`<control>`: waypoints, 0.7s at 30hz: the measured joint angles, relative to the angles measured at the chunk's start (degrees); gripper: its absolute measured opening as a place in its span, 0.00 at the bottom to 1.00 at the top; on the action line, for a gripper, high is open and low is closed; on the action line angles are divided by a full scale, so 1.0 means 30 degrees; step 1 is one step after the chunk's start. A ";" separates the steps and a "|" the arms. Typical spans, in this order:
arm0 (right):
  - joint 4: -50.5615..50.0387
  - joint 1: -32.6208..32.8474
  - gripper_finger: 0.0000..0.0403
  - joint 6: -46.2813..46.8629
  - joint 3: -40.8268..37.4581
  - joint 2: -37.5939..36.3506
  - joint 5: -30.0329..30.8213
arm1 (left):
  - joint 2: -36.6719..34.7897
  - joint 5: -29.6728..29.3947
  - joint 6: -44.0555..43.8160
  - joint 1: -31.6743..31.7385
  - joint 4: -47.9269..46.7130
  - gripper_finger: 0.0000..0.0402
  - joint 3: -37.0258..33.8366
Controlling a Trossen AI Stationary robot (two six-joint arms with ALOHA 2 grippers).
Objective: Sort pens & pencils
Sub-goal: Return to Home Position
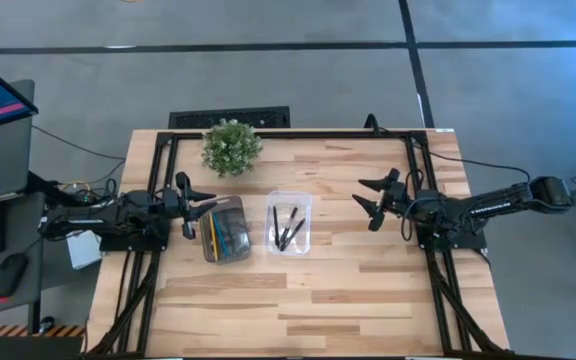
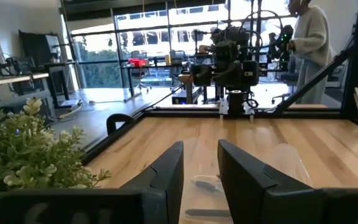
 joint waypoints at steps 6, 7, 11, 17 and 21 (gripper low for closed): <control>-0.1599 -0.0177 0.66 0.0073 0.0000 -0.1293 0.0379 | 0.0000 0.0000 0.0000 0.0000 -0.0133 0.23 -0.0007; -0.2076 -0.0170 0.66 0.0072 0.0000 -0.1797 0.0379 | 0.0000 0.0000 0.0000 0.0000 -0.0197 0.23 -0.0015; -0.4546 -0.0170 0.66 -0.0007 0.0000 -0.4399 0.0425 | 0.0000 0.0000 -0.0087 0.0000 -0.0255 0.23 -0.0022; -0.8745 -0.0170 0.66 0.0182 0.0000 -0.8795 0.0538 | 0.0000 -0.0022 -0.0028 0.0000 -0.0255 0.23 -0.0035; -1.1573 -0.0170 0.66 0.0653 -0.0007 -1.1422 0.1101 | 0.0000 -0.0029 -0.0009 0.0000 -0.0270 0.23 -0.0044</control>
